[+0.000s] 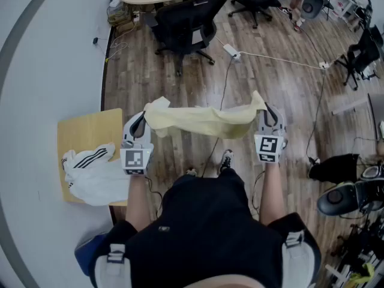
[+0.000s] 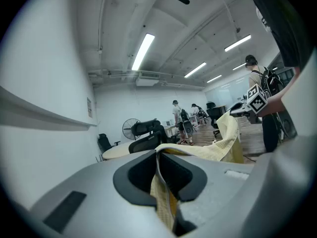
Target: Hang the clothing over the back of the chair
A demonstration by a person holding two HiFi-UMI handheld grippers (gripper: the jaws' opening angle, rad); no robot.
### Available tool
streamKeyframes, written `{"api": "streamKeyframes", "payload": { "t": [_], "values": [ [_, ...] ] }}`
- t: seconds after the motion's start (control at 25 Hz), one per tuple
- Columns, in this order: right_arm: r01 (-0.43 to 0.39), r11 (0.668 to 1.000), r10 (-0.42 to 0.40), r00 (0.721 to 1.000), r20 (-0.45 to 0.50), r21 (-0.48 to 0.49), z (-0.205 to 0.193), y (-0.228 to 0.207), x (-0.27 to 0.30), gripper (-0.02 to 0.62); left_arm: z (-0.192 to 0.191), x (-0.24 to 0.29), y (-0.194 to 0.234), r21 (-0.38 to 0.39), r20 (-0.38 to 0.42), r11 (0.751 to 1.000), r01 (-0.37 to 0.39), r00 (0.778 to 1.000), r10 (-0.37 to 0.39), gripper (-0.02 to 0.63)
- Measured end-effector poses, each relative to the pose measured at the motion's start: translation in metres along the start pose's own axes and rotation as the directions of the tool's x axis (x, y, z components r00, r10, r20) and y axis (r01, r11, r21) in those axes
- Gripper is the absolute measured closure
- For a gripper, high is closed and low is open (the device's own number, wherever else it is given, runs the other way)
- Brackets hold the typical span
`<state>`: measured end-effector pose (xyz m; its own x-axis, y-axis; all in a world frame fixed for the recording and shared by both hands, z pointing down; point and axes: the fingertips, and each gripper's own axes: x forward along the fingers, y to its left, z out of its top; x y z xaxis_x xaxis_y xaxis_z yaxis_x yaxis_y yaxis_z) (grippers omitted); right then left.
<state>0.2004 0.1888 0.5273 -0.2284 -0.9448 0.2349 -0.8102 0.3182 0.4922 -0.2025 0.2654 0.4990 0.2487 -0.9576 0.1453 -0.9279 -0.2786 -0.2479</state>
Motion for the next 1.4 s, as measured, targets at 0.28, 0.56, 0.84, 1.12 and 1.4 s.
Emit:
{"api": "streamKeyframes", "payload": {
  "t": [0.28,0.56,0.84,1.12,1.4],
  "values": [
    [-0.002,0.999,0.004,0.999,0.035,-0.038,0.020,0.047,-0.024,0.592,-0.027,-0.046,0.035,-0.017,0.002,0.999,-0.029,1.000,0.029,0.588],
    [0.018,1.000,-0.018,1.000,0.005,-0.015,0.019,0.066,-0.037,0.592,-0.040,-0.067,0.051,-0.044,0.013,0.998,-0.047,0.999,0.047,0.588],
    [0.044,0.999,-0.044,0.998,0.040,0.004,0.032,0.071,-0.047,0.592,-0.036,-0.068,0.055,-0.030,0.031,0.999,-0.024,0.999,0.025,0.588],
    [0.072,0.997,-0.072,0.997,0.001,0.022,0.023,0.071,-0.057,0.592,-0.040,-0.068,0.049,-0.035,0.028,0.999,0.012,1.000,-0.011,0.588],
    [0.080,0.997,-0.080,0.997,0.003,0.012,0.022,0.069,-0.058,0.592,-0.039,-0.069,0.049,-0.039,0.038,0.999,0.009,0.999,-0.007,0.588]
  ]
}}
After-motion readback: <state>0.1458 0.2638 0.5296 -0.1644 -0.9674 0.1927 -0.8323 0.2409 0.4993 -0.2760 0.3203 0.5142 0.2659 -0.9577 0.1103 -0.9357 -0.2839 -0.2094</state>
